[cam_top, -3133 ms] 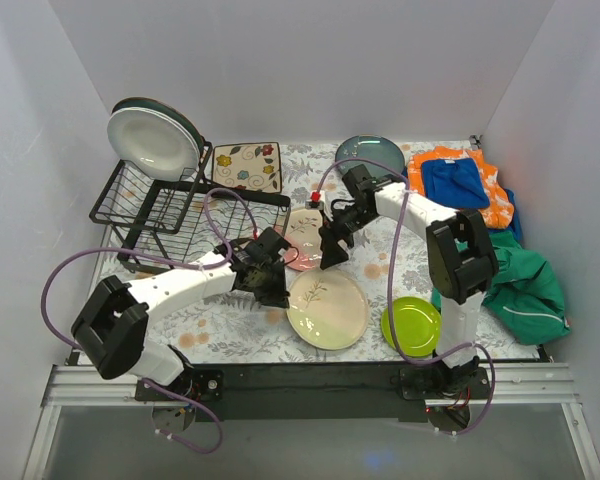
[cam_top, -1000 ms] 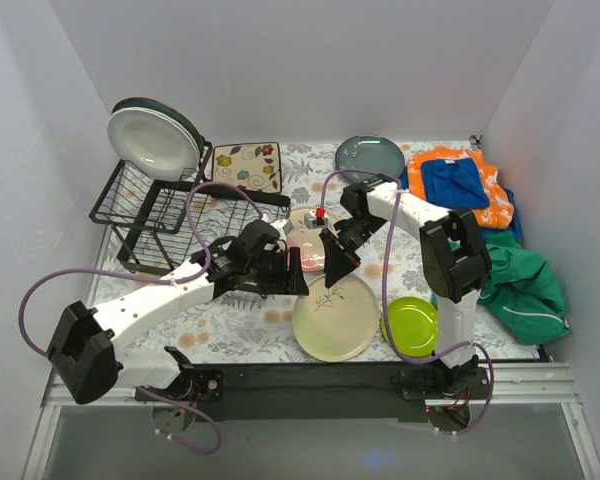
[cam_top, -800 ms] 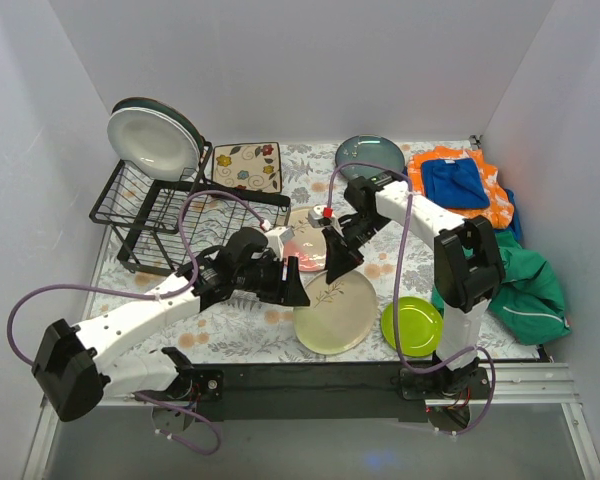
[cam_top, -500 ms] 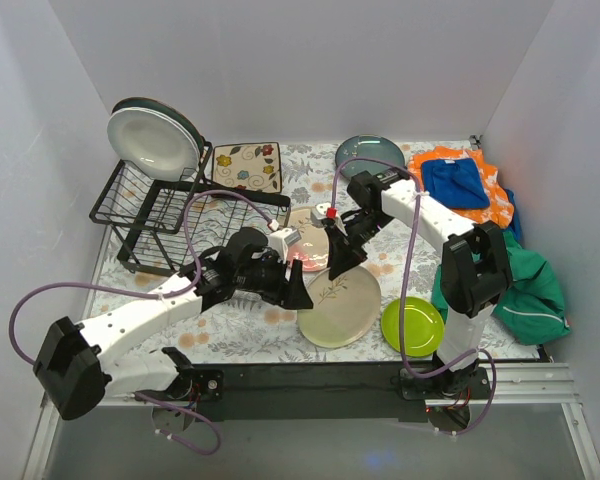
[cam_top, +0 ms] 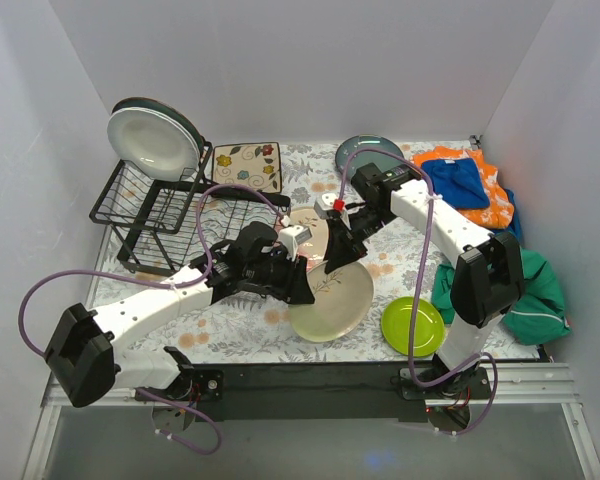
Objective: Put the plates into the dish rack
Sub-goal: Pass the plate from the right arm to the left
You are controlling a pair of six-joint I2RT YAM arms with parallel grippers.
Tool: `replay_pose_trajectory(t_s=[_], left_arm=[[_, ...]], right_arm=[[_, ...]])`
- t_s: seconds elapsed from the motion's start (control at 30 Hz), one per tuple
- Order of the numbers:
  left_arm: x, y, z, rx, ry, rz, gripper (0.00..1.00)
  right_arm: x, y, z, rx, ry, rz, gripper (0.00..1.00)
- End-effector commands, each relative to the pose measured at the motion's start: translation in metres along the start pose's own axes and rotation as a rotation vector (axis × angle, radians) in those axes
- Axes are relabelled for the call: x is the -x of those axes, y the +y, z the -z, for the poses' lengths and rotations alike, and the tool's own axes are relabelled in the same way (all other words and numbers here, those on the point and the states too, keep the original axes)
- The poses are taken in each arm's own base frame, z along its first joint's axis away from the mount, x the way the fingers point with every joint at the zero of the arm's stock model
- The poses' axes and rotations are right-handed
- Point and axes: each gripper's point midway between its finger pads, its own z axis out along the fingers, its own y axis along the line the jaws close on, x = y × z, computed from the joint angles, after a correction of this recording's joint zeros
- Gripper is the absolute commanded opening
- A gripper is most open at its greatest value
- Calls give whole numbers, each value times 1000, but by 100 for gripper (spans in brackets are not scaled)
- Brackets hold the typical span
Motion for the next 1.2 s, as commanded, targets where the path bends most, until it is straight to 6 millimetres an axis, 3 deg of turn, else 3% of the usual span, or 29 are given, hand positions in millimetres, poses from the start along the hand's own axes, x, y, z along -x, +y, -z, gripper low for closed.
replay_pose_trajectory(t_s=[0.0,0.03,0.1,0.2,0.4,0.5,0.6,0.8,1.13,1.17], left_arm=[[13,-18,7,-65,-34,-84,25],[12,-19,9,-73,-37,-91,20],[12,-20,12,-76,-41,-110,0],[14,-21,20,-64,-65,-142,0],[28,-23,49,-3,-146,-256,0],[34,-21,63,44,-175,-300,0],[40,-21,75,81,-197,-336,0],[43,-18,101,160,-193,-405,0],[53,-30,131,184,-172,-552,0],[58,-35,135,179,-182,-571,0]], right_arm=[[45,18,8,12,-124,15,1],[47,18,9,11,-126,14,1],[50,19,10,9,-127,23,1],[52,20,12,2,-121,24,1],[43,32,10,7,-104,-19,31],[31,39,5,18,-70,-54,55],[23,43,1,18,-27,-51,71],[39,30,12,-35,8,15,84],[56,26,10,-31,1,90,90],[53,28,5,-22,21,98,98]])
